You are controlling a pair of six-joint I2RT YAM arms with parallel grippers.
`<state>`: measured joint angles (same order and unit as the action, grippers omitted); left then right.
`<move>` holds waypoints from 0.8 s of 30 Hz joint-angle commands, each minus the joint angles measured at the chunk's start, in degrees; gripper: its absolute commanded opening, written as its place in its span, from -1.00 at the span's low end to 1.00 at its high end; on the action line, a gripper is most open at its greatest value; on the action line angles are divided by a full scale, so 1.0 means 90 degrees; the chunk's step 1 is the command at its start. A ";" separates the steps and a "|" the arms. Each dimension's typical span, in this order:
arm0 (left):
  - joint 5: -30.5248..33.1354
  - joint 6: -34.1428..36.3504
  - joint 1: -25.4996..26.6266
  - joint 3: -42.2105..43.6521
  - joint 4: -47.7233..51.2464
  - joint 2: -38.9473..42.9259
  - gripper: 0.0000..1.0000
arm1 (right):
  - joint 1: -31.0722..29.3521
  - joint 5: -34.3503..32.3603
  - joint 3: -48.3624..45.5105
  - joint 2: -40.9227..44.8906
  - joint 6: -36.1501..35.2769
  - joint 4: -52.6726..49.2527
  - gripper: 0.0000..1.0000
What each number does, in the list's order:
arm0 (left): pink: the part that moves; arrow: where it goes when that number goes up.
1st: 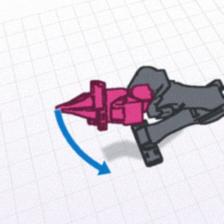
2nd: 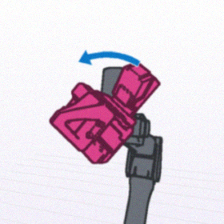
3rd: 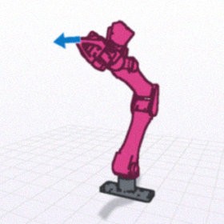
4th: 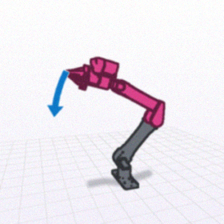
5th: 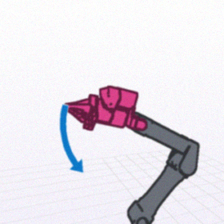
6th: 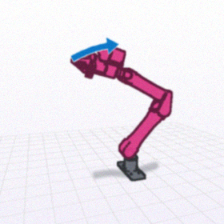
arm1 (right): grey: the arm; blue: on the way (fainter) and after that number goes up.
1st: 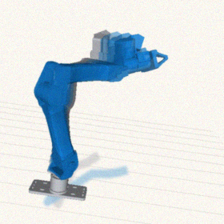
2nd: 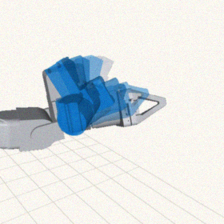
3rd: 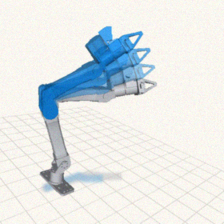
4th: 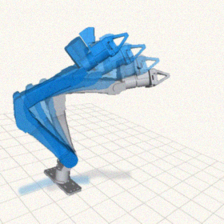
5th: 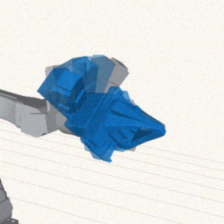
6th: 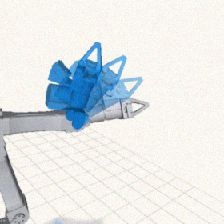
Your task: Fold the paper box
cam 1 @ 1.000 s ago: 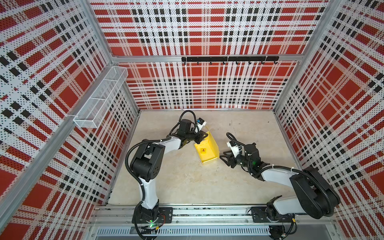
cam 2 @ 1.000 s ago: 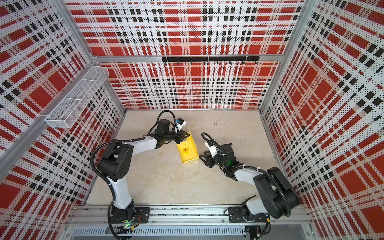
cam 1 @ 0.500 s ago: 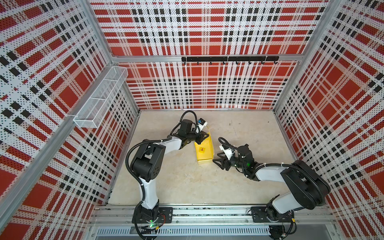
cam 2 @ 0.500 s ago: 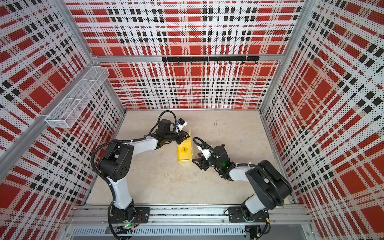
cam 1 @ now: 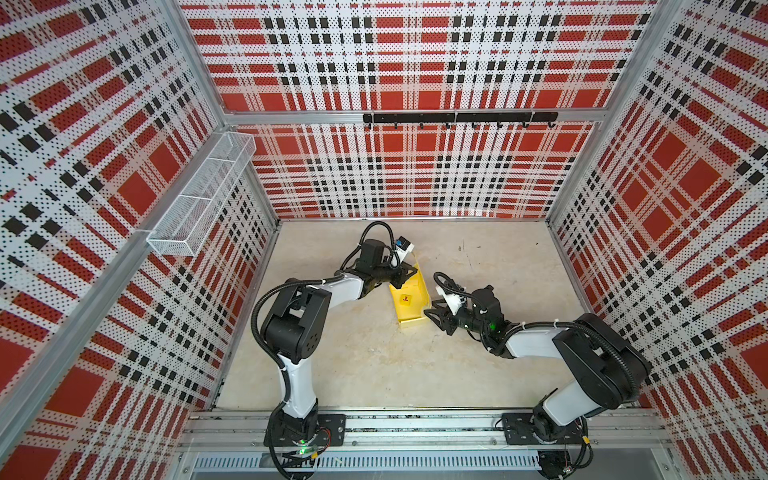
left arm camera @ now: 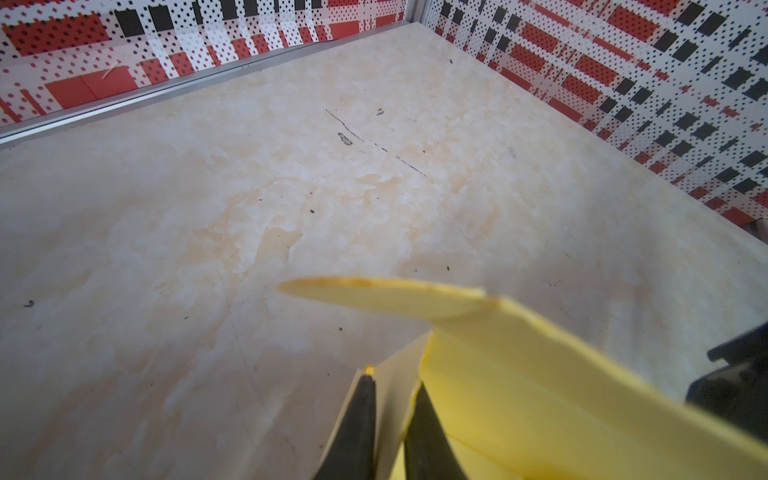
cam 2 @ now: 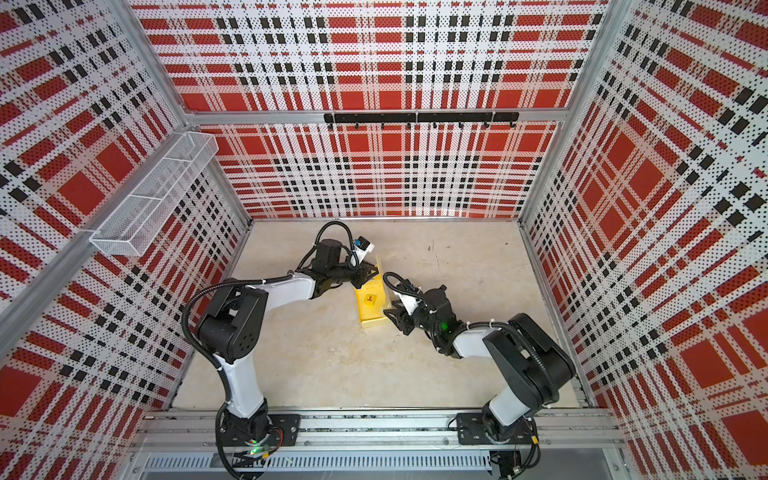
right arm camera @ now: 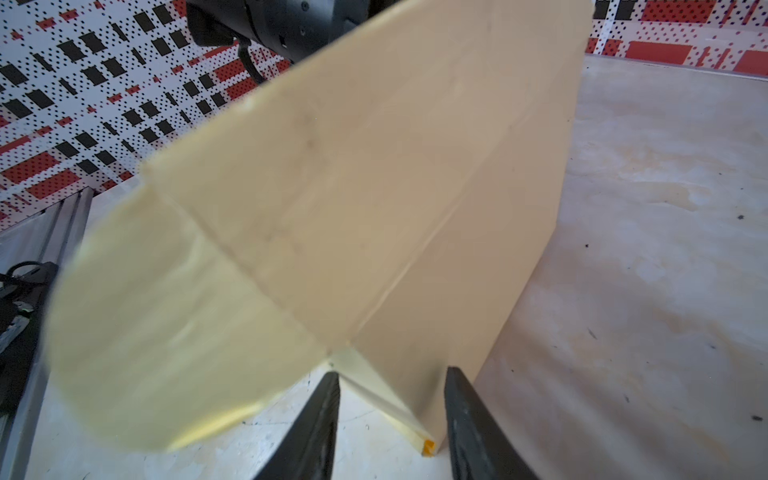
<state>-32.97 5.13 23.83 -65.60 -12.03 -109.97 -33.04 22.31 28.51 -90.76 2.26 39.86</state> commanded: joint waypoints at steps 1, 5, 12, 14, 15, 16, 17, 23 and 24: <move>-0.0162 -0.0090 0.0033 0.0119 -0.0050 0.0248 -0.66 | -0.0009 -0.0383 0.0181 -0.0052 -0.0303 0.0389 -0.17; -0.0287 -0.0230 -0.0067 0.0226 -0.0069 0.0227 -0.67 | -0.0019 -0.0415 0.0258 -0.0033 -0.0484 0.0196 -0.22; -0.0346 -0.0340 -0.0165 0.0448 -0.0157 0.0244 -0.69 | -0.0119 -0.0714 0.0255 0.0032 -0.0755 0.0176 -0.33; -0.0362 -0.0360 -0.0193 0.0476 -0.0159 0.0248 -0.70 | -0.0184 -0.0787 0.0285 -0.0012 -0.0823 0.0162 -0.34; -0.0361 -0.0366 -0.0206 0.0491 -0.0169 0.0248 -0.70 | -0.0210 -0.0822 0.0297 -0.0046 -0.0854 0.0168 -0.35; -0.0351 -0.0374 -0.0214 0.0502 -0.0179 0.0247 -0.70 | -0.0237 -0.0863 0.0309 -0.0079 -0.0872 0.0193 -0.35; -0.0344 -0.0393 -0.0219 0.0512 -0.0191 0.0247 -0.70 | -0.0270 -0.0909 0.0314 -0.0117 -0.0886 0.0234 -0.36; -0.0315 -0.0355 -0.0230 0.0579 -0.0220 0.0267 -0.72 | -0.0443 -0.1139 0.0433 -0.0277 -0.1008 0.0298 -0.41; -0.0311 -0.0346 -0.0227 0.0589 -0.0221 0.0266 -0.72 | -0.0463 -0.1179 0.0444 -0.0290 -0.1030 0.0299 -0.42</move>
<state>-33.43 2.76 21.37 -61.49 -14.13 -109.34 -36.71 14.61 30.44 -92.44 -4.99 38.85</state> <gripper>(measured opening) 0.143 0.294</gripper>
